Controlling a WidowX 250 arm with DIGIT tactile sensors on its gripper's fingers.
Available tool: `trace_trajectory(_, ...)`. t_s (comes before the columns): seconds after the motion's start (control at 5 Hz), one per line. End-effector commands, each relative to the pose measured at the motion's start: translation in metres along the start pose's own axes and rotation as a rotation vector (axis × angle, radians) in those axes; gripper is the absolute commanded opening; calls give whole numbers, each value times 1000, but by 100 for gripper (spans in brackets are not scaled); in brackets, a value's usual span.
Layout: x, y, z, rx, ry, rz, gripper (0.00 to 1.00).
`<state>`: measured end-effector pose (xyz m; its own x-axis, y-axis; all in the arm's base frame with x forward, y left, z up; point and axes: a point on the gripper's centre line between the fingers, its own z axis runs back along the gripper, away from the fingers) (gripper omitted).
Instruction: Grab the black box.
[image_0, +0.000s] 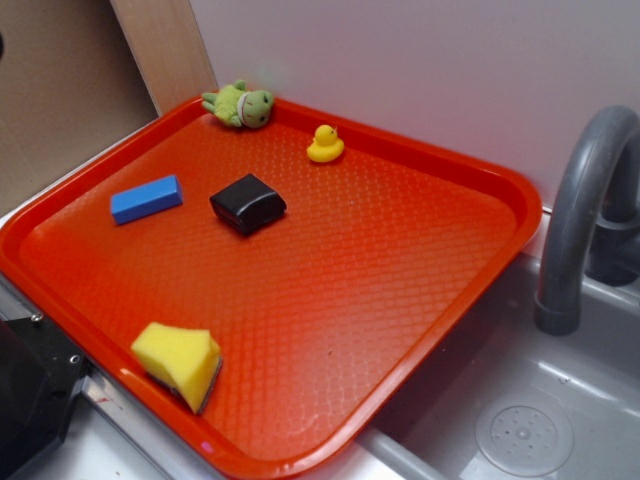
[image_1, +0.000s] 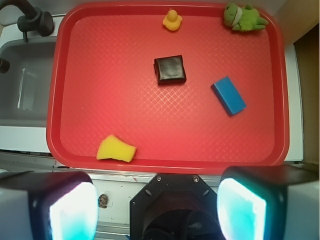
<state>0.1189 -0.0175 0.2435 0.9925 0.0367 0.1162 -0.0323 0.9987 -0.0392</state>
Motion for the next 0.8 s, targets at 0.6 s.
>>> trace_trajectory(0.6, 41, 7, -19, -39, 3, 50, 100)
